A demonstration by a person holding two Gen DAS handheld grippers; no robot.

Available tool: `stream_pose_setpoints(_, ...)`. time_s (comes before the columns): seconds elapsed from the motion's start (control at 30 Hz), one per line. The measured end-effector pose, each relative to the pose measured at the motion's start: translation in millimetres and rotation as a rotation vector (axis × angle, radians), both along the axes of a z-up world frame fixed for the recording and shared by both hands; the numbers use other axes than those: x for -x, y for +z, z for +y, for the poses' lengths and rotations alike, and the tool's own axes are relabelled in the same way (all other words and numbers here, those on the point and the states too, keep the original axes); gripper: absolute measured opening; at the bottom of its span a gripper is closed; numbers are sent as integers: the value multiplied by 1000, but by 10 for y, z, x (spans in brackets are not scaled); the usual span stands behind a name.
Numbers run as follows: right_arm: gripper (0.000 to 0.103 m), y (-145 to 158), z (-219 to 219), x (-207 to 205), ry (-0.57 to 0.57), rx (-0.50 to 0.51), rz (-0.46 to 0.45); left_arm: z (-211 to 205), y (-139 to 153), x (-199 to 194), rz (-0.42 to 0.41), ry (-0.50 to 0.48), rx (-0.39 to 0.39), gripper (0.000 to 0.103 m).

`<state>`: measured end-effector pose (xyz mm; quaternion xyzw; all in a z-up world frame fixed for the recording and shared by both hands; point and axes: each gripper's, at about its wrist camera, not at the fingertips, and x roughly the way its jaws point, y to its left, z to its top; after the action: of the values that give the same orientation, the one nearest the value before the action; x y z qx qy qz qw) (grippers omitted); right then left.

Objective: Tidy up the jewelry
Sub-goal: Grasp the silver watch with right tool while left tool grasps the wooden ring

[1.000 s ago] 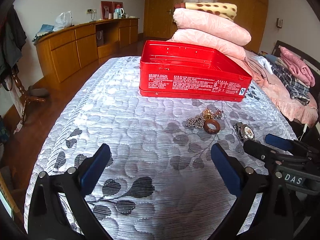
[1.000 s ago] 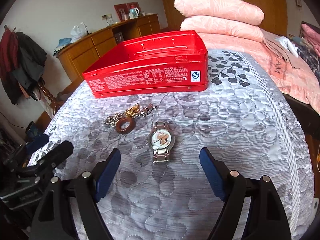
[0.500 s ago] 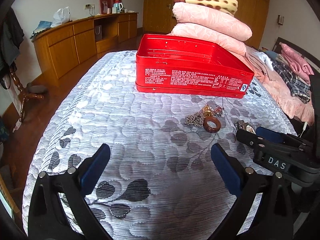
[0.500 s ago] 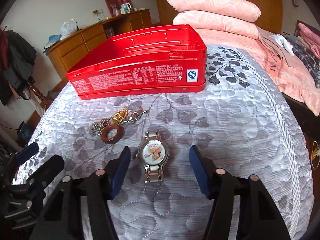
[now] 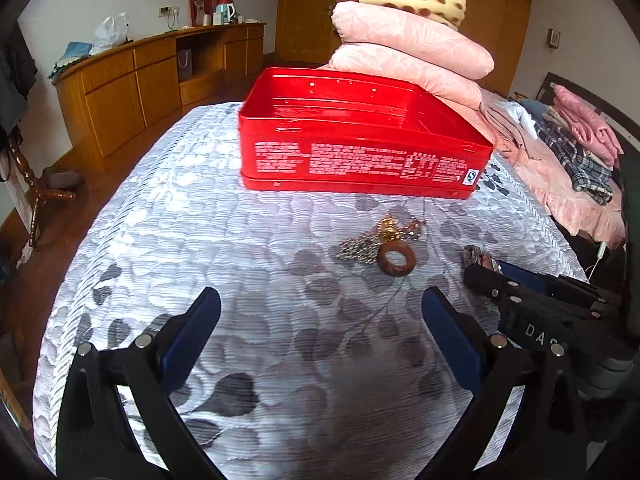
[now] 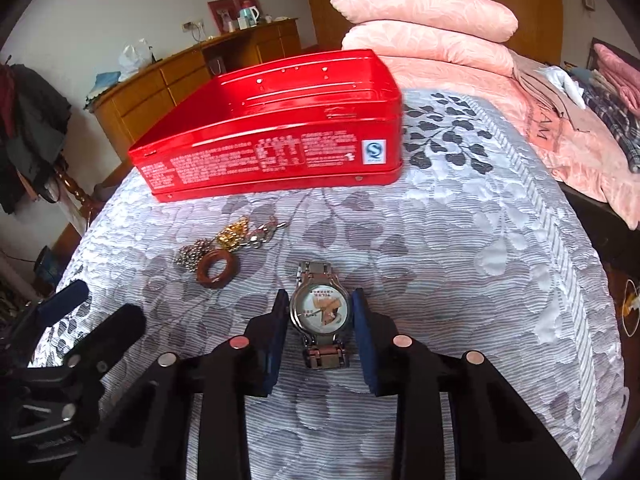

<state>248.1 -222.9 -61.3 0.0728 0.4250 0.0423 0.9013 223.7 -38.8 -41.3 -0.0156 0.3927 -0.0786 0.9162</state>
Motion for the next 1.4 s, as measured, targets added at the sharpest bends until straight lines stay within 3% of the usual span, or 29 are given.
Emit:
stream_pose_setpoints(0.17, 32, 48, -120, 15, -16, -7, -14, -190, -27, -106, 9, -13, -6, 96)
stream_pose_setpoints(0.27, 32, 60, -162, 26, -13, -14, -21, -293, -57, -186, 37, -26, 4, 72)
stream_pose_setpoints(0.37, 32, 51, -186, 26, -11, -19, -24, -350, -113, -245, 70, -34, 26, 66)
stream_pose_setpoints(0.43, 32, 32, -208, 19, -9, -31, -21, -388, -140, -264, 76, -38, 29, 56)
stream_pose_setpoints(0.8, 32, -32, -246, 8, 8, -68, -10, -531, -222, -460, 106, -30, 14, 53)
stream_pose_setpoints(0.93, 32, -43, -241, -1, 11, -70, -6, -521, -206, -484, 102, -14, 11, 36)
stream_pose_setpoints(1.0, 32, -46, -245, -6, 12, -70, -5, -465, -194, -477, 102, -4, 27, 17)
stream_pose_setpoints(1.07, 32, -47, -247, -7, 12, -69, -4, -402, -189, -470, 113, -17, 62, 16)
stream_pose_setpoints(1.4, 32, -54, -230, -12, 9, -50, 1, -144, -168, -178, 103, -26, 71, 16)
